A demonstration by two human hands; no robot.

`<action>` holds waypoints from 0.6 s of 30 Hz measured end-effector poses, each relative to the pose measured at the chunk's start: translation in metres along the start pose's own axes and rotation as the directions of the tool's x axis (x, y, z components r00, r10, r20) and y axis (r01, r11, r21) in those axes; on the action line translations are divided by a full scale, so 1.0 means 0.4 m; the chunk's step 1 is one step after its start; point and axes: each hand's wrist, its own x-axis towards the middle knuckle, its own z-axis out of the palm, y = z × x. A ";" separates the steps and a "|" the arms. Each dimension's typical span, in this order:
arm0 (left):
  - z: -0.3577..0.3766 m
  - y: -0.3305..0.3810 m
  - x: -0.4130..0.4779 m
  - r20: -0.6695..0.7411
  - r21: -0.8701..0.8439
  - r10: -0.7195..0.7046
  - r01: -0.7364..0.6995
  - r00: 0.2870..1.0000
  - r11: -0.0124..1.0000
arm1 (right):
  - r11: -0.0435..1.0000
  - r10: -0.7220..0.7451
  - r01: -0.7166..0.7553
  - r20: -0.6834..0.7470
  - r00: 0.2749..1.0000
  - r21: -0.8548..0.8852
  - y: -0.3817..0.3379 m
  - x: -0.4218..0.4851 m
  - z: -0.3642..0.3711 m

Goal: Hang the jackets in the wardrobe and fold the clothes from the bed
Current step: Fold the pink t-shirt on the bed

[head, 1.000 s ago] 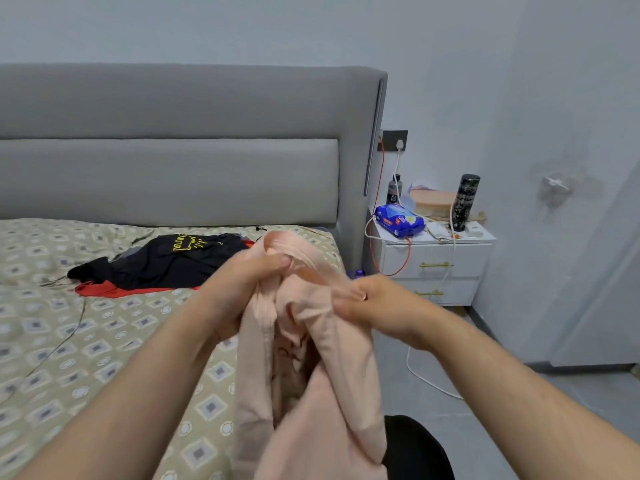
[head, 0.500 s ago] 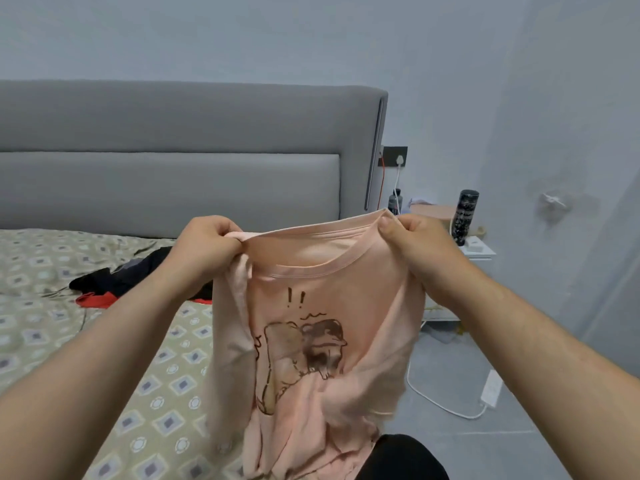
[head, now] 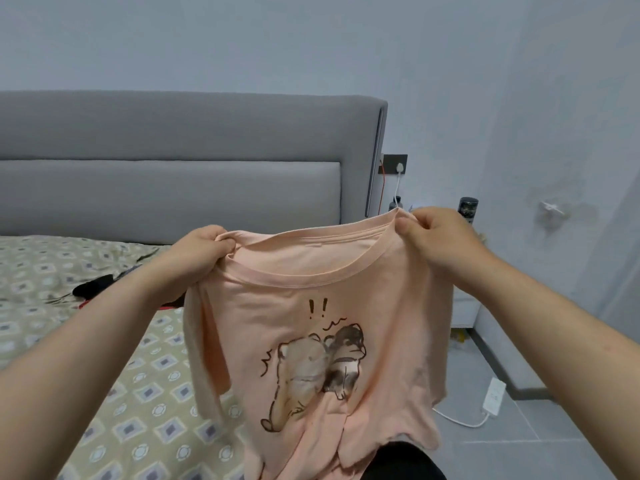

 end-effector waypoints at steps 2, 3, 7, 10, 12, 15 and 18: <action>-0.016 0.025 0.005 -0.068 0.272 0.141 -0.118 0.988 0.955 | 0.996 -0.010 0.012 0.014 1.000 -0.090 -0.016 0.007 -0.017; -0.029 0.039 0.010 -0.107 0.395 0.217 -0.159 0.970 0.905 | 0.993 -0.022 0.026 0.031 0.999 -0.119 -0.025 0.013 -0.025; -0.097 0.081 0.027 -0.276 0.612 0.446 -0.202 0.851 0.764 | 0.961 -0.078 0.108 0.128 0.989 -0.253 -0.088 0.036 -0.061; -0.137 0.136 0.023 -0.368 0.482 0.356 -0.151 0.859 0.863 | 0.947 -0.110 0.146 0.138 0.984 -0.287 -0.144 0.044 -0.094; -0.158 0.179 0.016 -0.345 0.220 0.239 -0.170 0.908 0.961 | 0.955 -0.121 0.145 0.104 0.987 -0.261 -0.182 0.043 -0.114; -0.210 0.249 -0.008 -0.061 -0.232 0.099 -0.110 0.993 0.966 | 0.970 -0.139 0.140 0.022 0.990 -0.198 -0.235 0.040 -0.144; -0.285 0.324 -0.048 0.095 -0.290 0.200 -0.165 0.975 0.943 | 0.970 -0.166 0.149 -0.076 0.983 -0.190 -0.277 0.052 -0.187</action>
